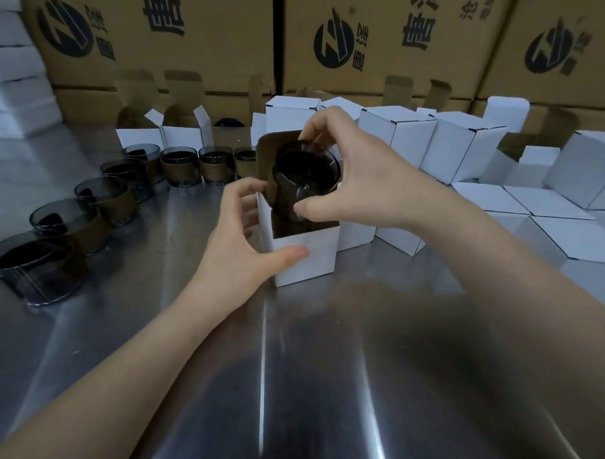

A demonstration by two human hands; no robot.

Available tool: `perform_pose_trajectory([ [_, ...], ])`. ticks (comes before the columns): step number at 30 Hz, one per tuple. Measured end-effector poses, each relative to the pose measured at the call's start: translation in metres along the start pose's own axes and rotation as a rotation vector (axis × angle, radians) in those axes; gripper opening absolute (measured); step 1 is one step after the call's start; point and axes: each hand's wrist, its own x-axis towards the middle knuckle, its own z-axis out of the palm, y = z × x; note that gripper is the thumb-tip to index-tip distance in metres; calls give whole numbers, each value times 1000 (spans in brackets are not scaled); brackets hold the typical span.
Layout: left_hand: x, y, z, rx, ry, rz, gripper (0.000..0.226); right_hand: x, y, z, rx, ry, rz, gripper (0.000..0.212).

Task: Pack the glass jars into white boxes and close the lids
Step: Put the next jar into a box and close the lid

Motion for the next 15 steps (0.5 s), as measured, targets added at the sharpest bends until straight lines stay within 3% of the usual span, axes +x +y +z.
perform_pose_trajectory([
  [5,0,0,1,12,35,0,89,5,-5,7,-283,-29,15,57],
  [10,0,-1,2,14,18,31,92,9,-8,16,-395,3,31,52],
  [15,-2,0,3,17,25,50,88,15,-12,23,-433,-61,173,46],
])
